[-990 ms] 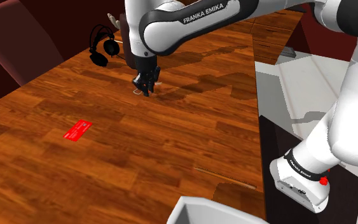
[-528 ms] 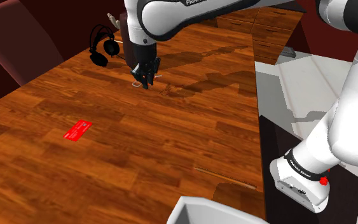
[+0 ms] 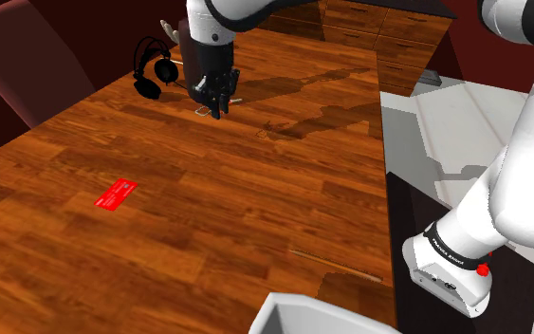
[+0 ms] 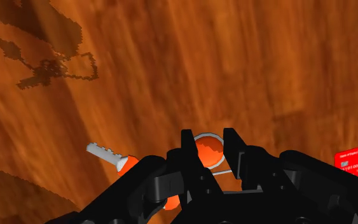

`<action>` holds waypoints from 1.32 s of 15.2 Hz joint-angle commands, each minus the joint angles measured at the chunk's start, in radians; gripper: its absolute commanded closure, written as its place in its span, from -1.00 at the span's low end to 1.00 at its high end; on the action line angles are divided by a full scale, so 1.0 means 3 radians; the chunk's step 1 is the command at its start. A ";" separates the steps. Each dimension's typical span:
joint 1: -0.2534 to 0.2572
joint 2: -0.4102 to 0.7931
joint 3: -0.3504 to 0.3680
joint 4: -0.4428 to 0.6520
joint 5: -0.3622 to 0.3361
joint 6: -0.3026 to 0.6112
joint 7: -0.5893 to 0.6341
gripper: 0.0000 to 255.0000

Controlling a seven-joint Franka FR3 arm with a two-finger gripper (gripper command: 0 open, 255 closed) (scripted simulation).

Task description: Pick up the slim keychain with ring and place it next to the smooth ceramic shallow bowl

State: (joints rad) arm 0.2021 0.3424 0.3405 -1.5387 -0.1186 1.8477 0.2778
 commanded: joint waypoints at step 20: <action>0.0472 -0.0398 0.0317 -0.0206 0.0082 -0.0197 0.0777 1.00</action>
State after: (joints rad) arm 0.3324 0.2384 0.4268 -1.5760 -0.0982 1.7789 0.4884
